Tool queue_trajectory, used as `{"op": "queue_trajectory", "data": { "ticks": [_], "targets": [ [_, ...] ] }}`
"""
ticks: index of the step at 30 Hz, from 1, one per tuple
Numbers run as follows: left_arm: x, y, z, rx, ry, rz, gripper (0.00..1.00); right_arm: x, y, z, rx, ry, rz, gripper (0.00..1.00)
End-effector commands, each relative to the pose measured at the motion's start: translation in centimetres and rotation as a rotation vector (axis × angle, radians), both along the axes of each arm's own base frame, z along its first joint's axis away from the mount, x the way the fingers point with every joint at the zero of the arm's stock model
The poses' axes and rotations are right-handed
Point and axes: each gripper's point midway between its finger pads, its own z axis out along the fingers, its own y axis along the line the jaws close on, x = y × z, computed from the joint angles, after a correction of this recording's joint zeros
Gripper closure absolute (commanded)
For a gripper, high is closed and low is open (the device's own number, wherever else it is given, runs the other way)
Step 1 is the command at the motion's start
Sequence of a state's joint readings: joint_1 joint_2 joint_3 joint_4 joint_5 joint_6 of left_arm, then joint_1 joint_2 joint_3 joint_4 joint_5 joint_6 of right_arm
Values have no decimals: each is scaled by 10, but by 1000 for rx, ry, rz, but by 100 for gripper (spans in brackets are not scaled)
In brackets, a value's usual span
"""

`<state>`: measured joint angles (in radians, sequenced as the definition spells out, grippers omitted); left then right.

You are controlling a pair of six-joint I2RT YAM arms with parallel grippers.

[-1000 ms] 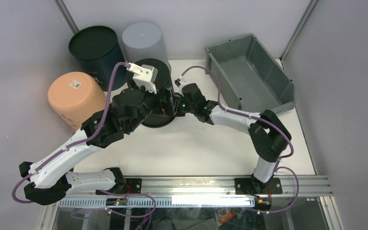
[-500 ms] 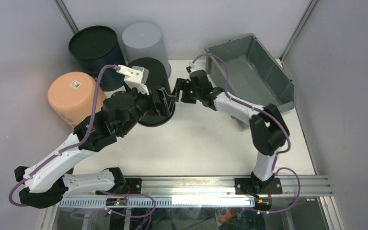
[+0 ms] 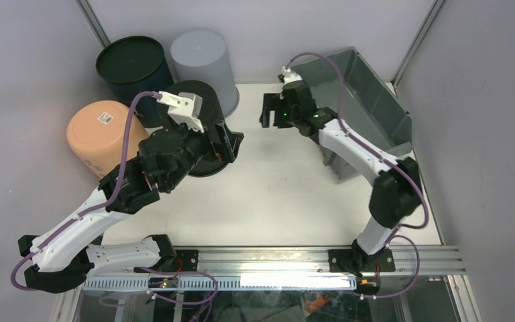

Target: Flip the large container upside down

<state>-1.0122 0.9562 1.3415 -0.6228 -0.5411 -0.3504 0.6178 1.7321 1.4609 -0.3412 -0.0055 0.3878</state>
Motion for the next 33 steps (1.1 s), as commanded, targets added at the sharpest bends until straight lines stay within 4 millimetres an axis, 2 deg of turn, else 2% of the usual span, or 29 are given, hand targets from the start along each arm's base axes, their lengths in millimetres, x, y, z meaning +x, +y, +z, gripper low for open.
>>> {"op": "queue_trajectory", "data": {
  "ticks": [1,4,8,10,13,15,18,21,23,27,31,33],
  "targets": [
    [6,-12,-4,8,10,-22,1,4,-91,71,-340,-248,-135,15],
    [7,-19,-9,17,15,-41,1,0,-141,74,-482,-253,-213,9],
    [11,-28,-16,37,25,-55,1,-6,-183,61,-556,-200,-246,4],
    [11,-33,-19,48,30,-68,1,-7,-204,46,-568,-143,-257,4],
    [9,-44,-26,67,47,-117,1,-10,-218,16,-534,-44,-217,4],
    [7,-51,-31,75,63,-149,1,-13,-218,-6,-497,39,-168,5],
    [6,-56,-36,76,77,-166,1,-21,-209,-32,-460,135,-88,13],
    [6,-56,-36,75,77,-164,1,-23,-199,-46,-427,176,-51,25],
    [6,-55,-36,73,77,-163,1,-23,-196,-48,-406,183,-55,38],
    [5,-53,-38,72,80,-157,1,-20,-190,-35,-356,147,-69,69],
    [5,-55,-40,71,90,-160,1,-21,-182,-10,-293,86,-69,86],
    [6,-57,-42,74,94,-162,1,-24,-178,7,-253,54,-67,100]
  ]
}}
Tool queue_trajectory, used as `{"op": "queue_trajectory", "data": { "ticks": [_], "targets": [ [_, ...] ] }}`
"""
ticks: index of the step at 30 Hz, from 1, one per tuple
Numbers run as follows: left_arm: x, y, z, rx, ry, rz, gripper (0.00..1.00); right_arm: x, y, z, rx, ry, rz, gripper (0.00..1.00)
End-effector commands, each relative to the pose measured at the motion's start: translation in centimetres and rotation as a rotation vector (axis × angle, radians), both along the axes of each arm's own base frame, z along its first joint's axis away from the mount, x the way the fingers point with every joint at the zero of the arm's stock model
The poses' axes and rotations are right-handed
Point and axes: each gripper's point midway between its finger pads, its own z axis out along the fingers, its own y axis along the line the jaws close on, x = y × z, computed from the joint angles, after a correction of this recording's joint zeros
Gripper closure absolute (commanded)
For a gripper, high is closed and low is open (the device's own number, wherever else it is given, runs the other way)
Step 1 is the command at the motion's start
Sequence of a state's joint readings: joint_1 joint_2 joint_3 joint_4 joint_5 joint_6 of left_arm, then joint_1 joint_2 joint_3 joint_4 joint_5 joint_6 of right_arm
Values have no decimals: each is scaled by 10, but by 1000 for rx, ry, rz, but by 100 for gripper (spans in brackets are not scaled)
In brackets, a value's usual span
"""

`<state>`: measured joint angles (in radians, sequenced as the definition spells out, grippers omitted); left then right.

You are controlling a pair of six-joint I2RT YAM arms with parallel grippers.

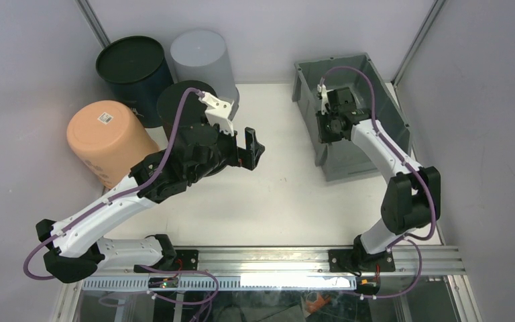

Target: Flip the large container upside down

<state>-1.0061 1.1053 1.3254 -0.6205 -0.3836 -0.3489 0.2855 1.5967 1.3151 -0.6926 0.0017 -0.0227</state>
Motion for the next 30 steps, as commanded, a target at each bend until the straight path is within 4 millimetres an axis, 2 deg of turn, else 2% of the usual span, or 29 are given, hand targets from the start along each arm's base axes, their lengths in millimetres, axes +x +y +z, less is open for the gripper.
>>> {"op": "queue_trajectory", "data": {
  "ticks": [1,4,7,12,14,17,19,20,24,27,30],
  "targets": [
    [0,-4,12,-48,-18,-15,1,0,20,68,186,-154,-8,100],
    [2,-5,11,-43,-16,-15,1,-7,34,92,285,-184,18,100],
    [3,-6,12,-48,-18,-9,1,-18,60,122,453,-198,77,100],
    [4,-9,18,-81,6,-5,1,-42,110,185,865,-188,168,100],
    [4,-7,23,-95,0,6,1,-50,122,212,1023,-201,191,100],
    [4,-1,31,-111,-19,25,1,-58,129,243,1236,-224,192,100],
    [5,3,36,-119,-33,40,1,-58,130,252,1277,-317,255,100],
    [5,5,37,-117,-37,44,1,-63,132,261,1406,-232,194,100],
    [5,7,39,-122,-42,51,1,-69,131,276,1563,-254,211,100],
    [5,7,38,-122,-39,49,1,-70,125,279,1705,-221,170,100],
    [5,6,37,-122,-37,50,1,-70,124,279,1773,-173,138,100]
  ]
}}
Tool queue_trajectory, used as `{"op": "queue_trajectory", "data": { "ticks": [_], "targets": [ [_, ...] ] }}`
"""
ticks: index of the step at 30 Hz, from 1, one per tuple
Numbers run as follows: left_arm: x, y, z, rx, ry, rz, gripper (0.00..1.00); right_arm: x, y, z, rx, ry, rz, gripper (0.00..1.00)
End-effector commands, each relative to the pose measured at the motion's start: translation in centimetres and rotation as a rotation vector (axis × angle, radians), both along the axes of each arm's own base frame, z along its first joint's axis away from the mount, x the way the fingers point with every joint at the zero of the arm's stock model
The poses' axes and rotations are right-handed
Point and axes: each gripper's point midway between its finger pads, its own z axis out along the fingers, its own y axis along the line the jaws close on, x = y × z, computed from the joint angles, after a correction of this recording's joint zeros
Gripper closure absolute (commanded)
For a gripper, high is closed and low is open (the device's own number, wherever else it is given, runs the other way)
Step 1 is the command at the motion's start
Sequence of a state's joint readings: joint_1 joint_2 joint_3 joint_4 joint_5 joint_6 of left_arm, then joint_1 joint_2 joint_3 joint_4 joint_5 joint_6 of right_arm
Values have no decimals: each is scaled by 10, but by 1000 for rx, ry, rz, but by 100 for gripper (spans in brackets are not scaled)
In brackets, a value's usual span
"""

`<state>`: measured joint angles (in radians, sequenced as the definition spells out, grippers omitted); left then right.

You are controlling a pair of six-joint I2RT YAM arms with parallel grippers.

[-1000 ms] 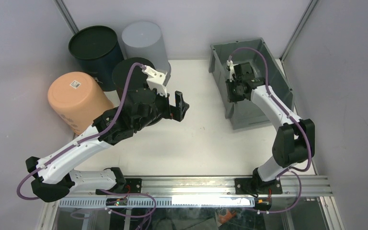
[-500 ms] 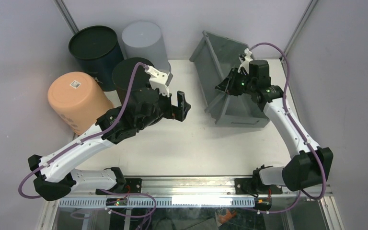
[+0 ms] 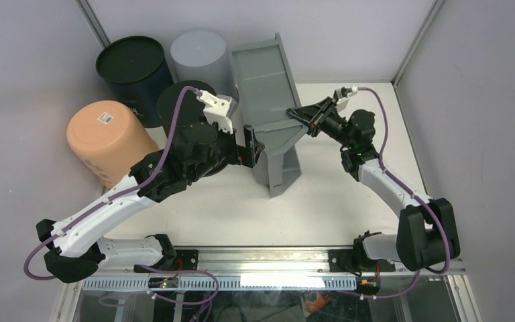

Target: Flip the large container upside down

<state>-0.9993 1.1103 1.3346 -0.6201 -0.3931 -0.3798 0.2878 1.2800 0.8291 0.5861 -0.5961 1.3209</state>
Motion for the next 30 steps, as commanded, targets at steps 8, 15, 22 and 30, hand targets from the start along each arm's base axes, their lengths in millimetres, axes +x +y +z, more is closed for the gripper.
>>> {"op": "queue_trajectory", "data": {
  "ticks": [8,15,22,30],
  "targets": [
    [2,4,39,-95,-59,19,1,-28,-18,66,431,-32,40,100],
    [0,-1,35,-83,-55,-18,1,-31,-43,18,614,83,-26,100],
    [-9,-17,34,-73,-45,-117,1,-34,-68,-29,643,173,-119,100],
    [-18,-36,24,-52,-17,-227,1,-31,-95,-77,455,239,-225,78]
  ]
}}
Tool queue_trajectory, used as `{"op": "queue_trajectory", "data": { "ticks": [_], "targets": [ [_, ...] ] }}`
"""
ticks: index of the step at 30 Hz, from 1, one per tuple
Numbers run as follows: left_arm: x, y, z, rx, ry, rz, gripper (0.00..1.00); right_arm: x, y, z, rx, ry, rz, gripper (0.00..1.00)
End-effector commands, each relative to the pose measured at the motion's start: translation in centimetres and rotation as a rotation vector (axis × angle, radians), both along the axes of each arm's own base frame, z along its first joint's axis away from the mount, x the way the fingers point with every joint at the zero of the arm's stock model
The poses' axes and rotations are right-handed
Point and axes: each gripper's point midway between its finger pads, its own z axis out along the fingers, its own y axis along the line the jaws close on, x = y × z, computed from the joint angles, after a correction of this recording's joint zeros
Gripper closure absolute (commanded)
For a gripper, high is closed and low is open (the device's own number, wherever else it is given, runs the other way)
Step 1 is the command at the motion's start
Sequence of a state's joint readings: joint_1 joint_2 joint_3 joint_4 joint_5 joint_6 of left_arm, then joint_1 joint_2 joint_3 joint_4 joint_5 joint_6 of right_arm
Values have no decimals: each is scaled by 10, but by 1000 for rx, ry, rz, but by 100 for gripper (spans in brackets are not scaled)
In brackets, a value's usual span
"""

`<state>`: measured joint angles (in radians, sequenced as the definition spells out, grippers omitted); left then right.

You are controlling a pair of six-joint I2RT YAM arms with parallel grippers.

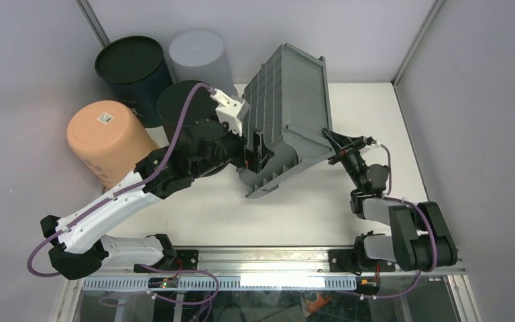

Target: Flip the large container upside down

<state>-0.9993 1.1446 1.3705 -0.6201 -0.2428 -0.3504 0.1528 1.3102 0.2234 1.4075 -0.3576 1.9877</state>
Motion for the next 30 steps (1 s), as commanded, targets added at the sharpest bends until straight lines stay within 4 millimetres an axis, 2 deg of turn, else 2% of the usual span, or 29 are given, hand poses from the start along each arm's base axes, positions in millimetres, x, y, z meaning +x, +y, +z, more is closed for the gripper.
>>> {"op": "queue_trajectory", "data": {
  "ticks": [1,4,5,7,9,12,19,30],
  "targets": [
    [-4,-14,20,-46,-33,-79,1,-6,-6,-20,-166,9,5,69],
    [-4,-16,18,-42,-28,-86,1,-3,-16,-32,-265,59,-15,56],
    [-4,-16,17,-40,-27,-87,1,0,-22,-33,-265,101,-27,56],
    [-3,-16,17,-38,-26,-86,1,1,-27,-41,-422,102,-43,36],
    [-3,-16,15,-36,-25,-83,1,2,-33,-52,-541,162,-47,27],
    [-2,-16,13,-32,-24,-80,1,6,-37,-51,-646,186,-43,23],
    [-3,-12,10,-31,-23,-73,1,12,-52,-64,-799,262,-74,21],
    [-5,-4,4,-21,-26,-55,1,11,-102,-66,-1155,357,-222,18]
  ]
}}
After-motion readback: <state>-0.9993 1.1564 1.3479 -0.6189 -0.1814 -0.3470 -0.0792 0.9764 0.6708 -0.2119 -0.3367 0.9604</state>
